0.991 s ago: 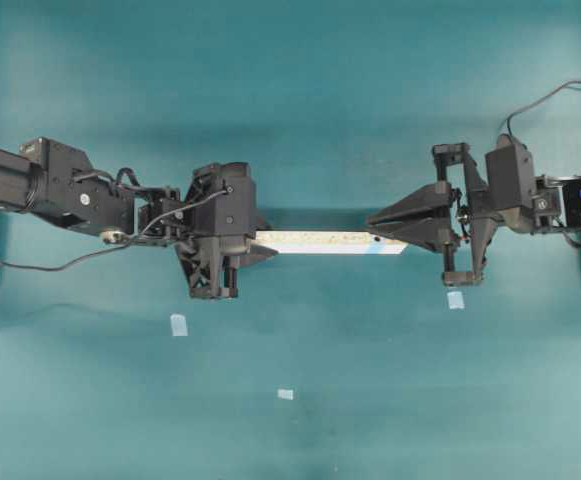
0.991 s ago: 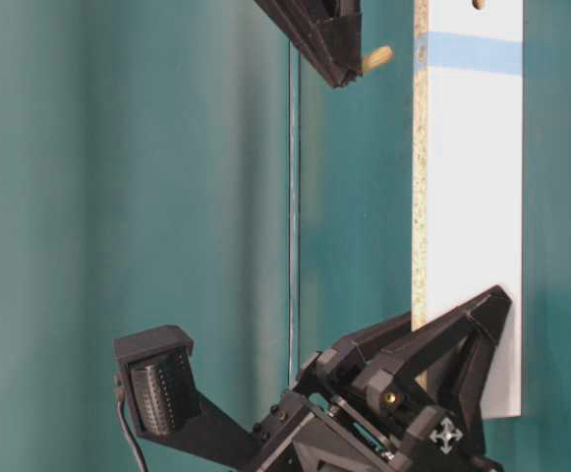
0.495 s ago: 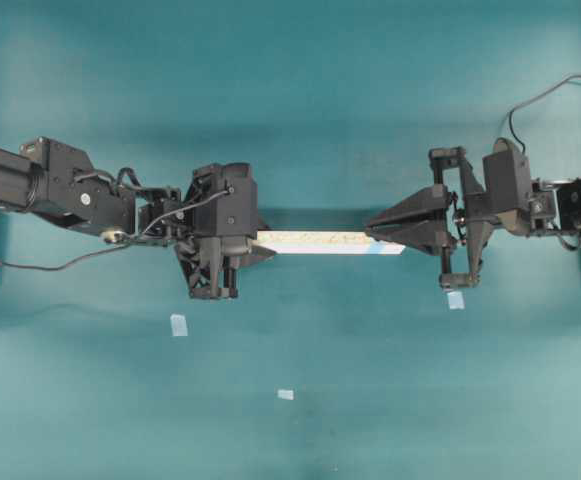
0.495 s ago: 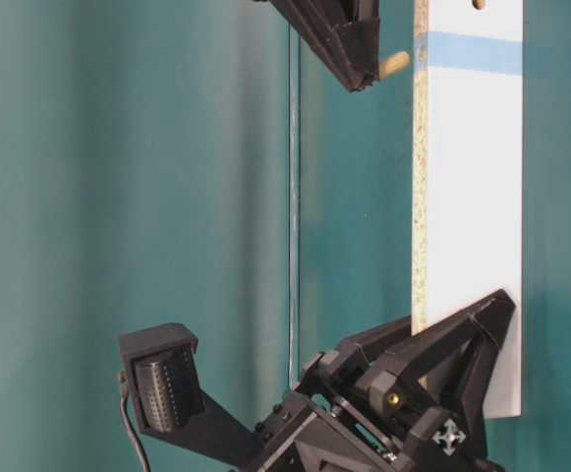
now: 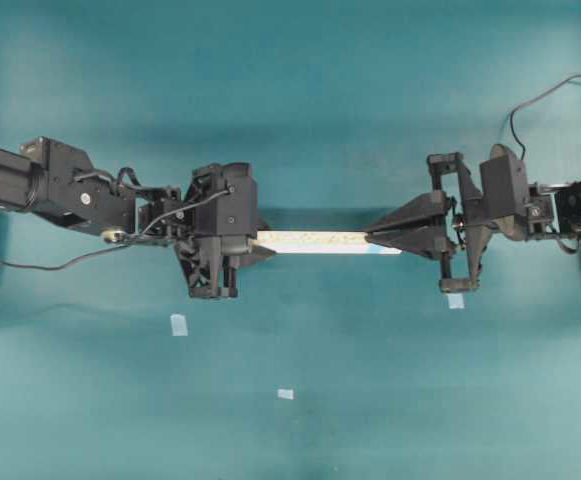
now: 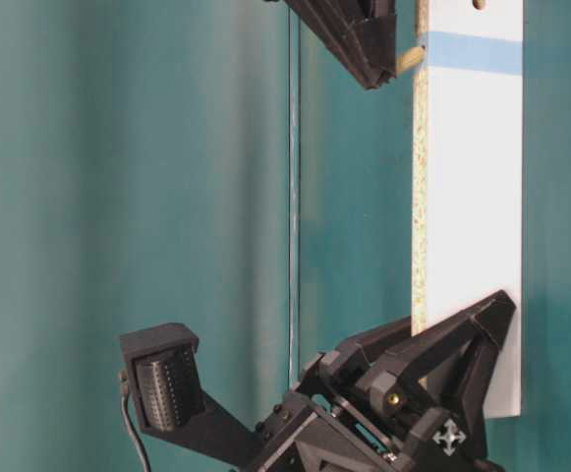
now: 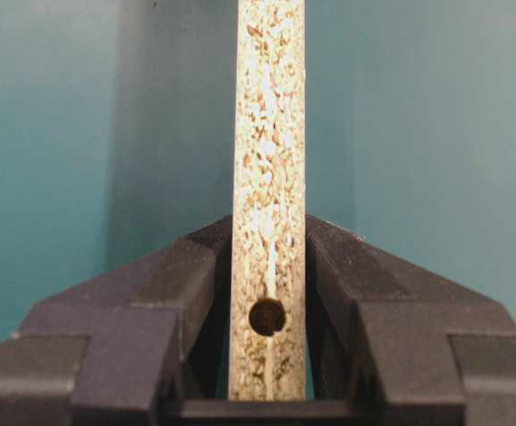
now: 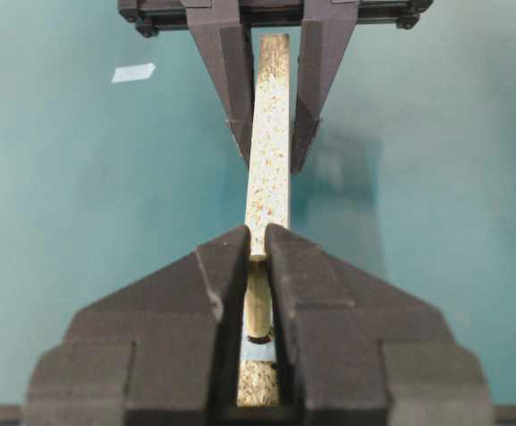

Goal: Insert the rod into the hole on the wooden board.
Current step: 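Lower the peg with right gripper and press it into the board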

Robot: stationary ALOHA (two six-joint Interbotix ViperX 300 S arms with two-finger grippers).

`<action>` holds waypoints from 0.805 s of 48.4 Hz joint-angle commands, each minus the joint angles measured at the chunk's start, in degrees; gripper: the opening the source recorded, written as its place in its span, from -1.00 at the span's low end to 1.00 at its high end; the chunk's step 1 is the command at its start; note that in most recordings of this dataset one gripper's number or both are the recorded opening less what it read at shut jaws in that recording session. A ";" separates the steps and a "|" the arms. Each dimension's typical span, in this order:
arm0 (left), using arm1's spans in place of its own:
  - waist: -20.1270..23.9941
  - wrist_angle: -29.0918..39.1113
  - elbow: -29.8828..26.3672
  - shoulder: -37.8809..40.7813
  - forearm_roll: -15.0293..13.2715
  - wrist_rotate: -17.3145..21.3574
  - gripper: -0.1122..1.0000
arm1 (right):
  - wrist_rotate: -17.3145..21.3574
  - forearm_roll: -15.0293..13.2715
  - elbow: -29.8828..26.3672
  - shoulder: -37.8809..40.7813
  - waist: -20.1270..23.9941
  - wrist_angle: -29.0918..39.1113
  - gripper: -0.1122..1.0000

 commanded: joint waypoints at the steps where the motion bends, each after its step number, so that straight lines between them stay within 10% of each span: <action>1: 0.26 -0.18 -0.97 -0.79 0.00 -0.35 -0.12 | 0.00 0.18 -0.53 -0.35 0.35 -0.62 -0.65; 39: 0.26 0.09 -0.79 -0.79 -0.09 -0.44 -0.12 | 0.09 0.62 1.58 -0.97 0.35 -0.35 -0.65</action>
